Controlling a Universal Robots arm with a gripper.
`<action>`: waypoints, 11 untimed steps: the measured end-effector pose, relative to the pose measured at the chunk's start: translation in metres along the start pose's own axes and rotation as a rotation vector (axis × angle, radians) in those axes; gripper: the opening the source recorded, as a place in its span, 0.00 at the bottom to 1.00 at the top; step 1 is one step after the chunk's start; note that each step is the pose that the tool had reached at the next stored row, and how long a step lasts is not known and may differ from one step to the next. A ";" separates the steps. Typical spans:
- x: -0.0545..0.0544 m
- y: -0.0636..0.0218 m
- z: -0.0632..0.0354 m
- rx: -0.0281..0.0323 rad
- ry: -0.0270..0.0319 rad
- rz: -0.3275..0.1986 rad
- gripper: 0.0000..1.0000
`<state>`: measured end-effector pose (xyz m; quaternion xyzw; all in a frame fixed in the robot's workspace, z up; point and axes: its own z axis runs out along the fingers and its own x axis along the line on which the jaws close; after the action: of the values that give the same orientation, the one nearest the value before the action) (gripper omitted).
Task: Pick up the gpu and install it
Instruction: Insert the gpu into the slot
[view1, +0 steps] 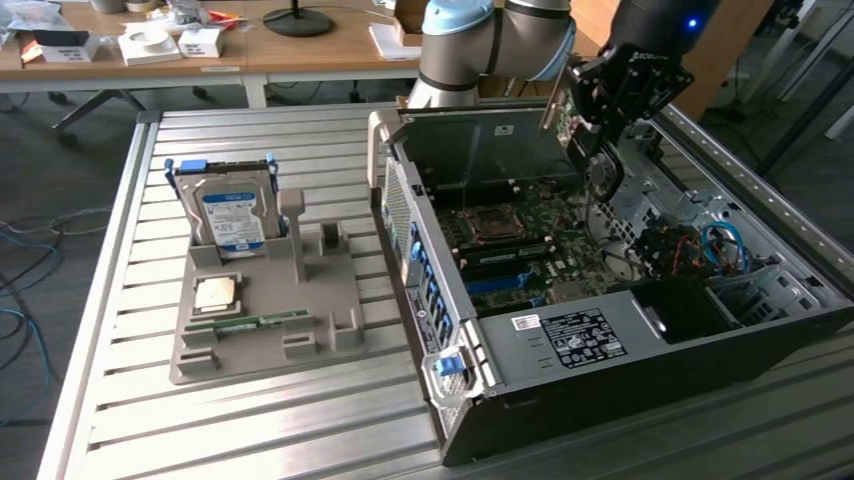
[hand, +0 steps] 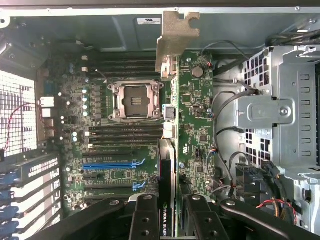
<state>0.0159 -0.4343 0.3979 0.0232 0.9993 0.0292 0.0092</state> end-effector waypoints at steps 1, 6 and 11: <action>0.000 0.0000 0.0000 -0.0002 0.0005 -0.010 0.26; 0.000 0.0000 0.0001 -0.0012 0.0043 -0.073 0.26; 0.000 0.0000 0.0003 -0.0024 0.0092 -0.155 0.26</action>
<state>0.0159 -0.4344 0.3976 -0.0542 0.9981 0.0297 0.0069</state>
